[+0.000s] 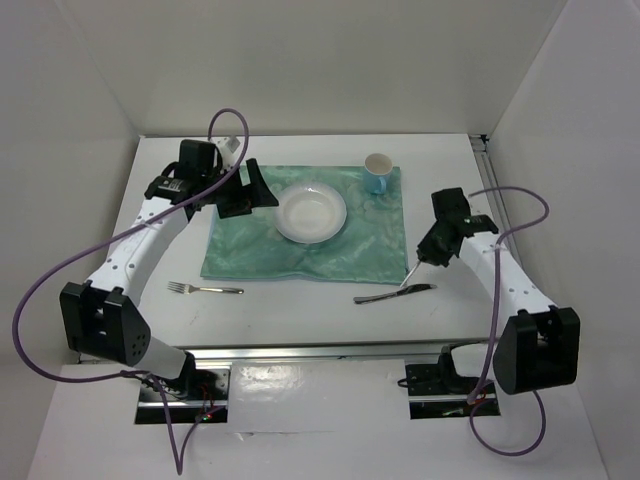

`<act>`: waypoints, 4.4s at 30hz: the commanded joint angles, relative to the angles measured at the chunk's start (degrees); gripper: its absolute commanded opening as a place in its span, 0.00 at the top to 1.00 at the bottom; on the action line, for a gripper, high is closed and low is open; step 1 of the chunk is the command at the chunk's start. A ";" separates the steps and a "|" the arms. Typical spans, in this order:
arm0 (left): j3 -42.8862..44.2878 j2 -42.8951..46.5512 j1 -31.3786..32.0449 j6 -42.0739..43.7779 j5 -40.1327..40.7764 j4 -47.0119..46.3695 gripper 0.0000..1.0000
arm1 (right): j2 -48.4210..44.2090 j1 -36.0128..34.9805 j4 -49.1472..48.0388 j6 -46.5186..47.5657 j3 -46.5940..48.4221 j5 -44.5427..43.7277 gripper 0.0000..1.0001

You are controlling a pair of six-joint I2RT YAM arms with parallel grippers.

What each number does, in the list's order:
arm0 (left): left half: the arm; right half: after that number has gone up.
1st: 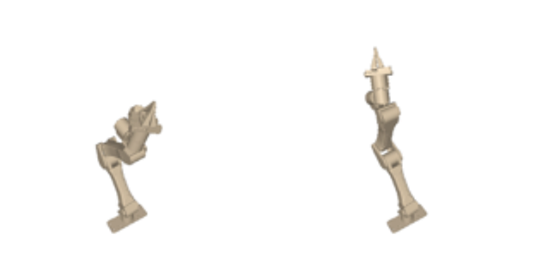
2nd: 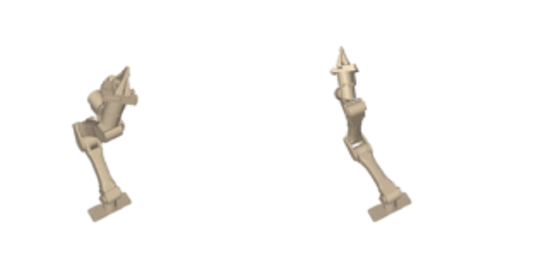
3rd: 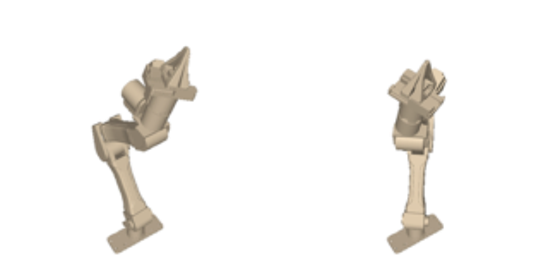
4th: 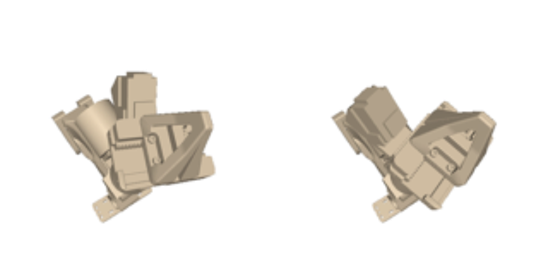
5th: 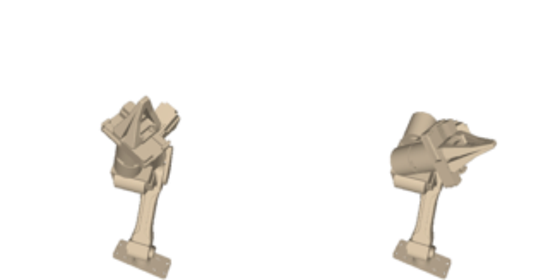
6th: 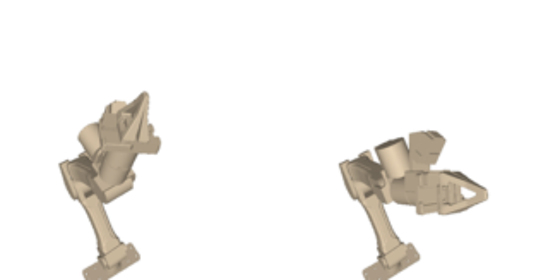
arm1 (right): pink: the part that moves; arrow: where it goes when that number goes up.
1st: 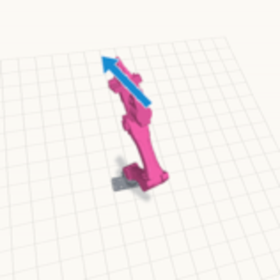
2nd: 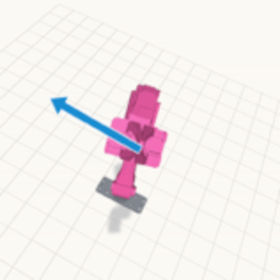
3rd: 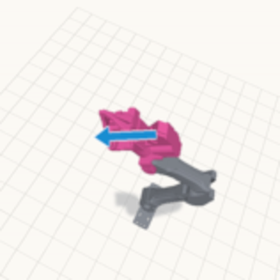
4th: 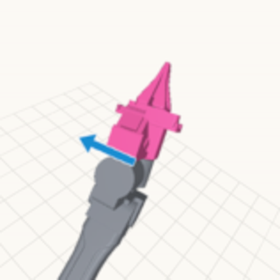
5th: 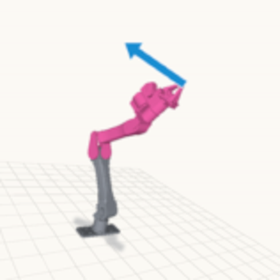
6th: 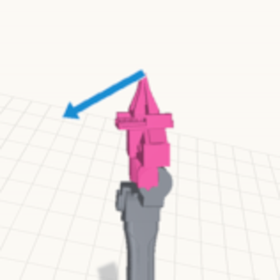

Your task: Set the dinner table for one person

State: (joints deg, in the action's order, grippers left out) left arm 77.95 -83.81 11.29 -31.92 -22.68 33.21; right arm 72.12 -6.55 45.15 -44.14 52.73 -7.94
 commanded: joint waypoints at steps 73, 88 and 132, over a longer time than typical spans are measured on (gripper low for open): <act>-35.14 0.67 -12.08 -37.51 31.20 3.53 0.28 | 26.32 -16.57 -1.90 19.88 29.10 7.42 0.39; -36.20 0.21 -13.22 -38.57 30.67 4.22 0.76 | 26.32 -16.57 -1.38 19.88 29.09 5.31 0.39; 29.98 -44.16 4.44 8.02 37.71 23.83 1.00 | 3.99 -6.29 0.55 2.93 -0.35 3.99 0.34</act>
State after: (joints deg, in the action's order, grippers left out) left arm 106.10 -128.29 15.38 -24.14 13.10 53.32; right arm 76.03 -13.17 44.73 -38.11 52.90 -3.51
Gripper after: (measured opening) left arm 0.187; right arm 0.660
